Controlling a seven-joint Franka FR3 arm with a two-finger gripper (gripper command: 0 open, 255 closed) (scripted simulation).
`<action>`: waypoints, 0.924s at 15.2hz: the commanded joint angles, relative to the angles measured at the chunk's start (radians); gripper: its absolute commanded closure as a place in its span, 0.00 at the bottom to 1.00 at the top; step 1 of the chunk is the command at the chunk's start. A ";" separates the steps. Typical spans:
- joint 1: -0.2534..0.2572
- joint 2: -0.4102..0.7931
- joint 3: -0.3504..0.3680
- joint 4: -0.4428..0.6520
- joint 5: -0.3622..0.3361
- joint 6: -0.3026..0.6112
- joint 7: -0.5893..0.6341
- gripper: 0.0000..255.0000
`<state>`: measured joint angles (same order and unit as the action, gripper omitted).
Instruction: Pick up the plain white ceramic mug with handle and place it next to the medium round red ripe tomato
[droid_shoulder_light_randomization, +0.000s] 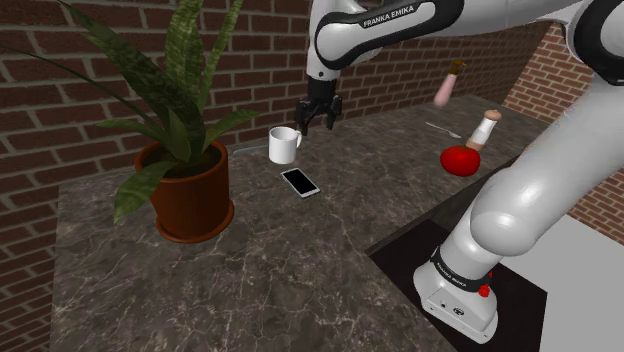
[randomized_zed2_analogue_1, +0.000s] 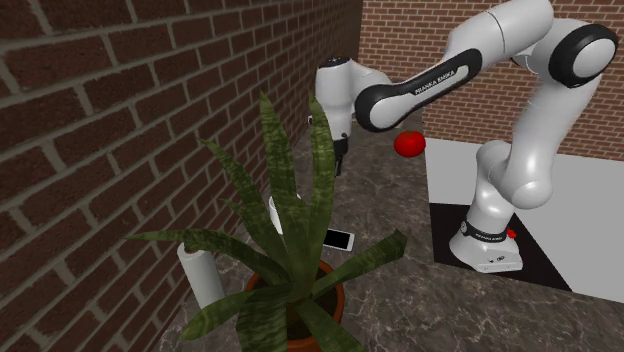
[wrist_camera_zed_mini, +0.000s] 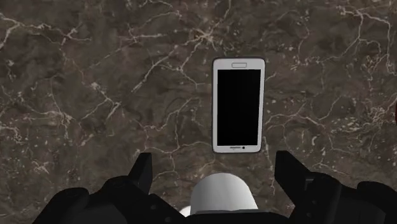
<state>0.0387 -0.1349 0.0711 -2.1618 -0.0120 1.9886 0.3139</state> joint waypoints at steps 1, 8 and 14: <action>0.003 0.071 0.006 0.052 -0.003 0.032 0.019 0.00; 0.019 0.325 0.017 0.291 -0.024 0.086 0.082 0.00; 0.033 0.482 0.016 0.457 -0.038 0.099 0.113 0.00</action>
<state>0.0711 0.3313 0.0880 -1.7179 -0.0490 2.0833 0.4257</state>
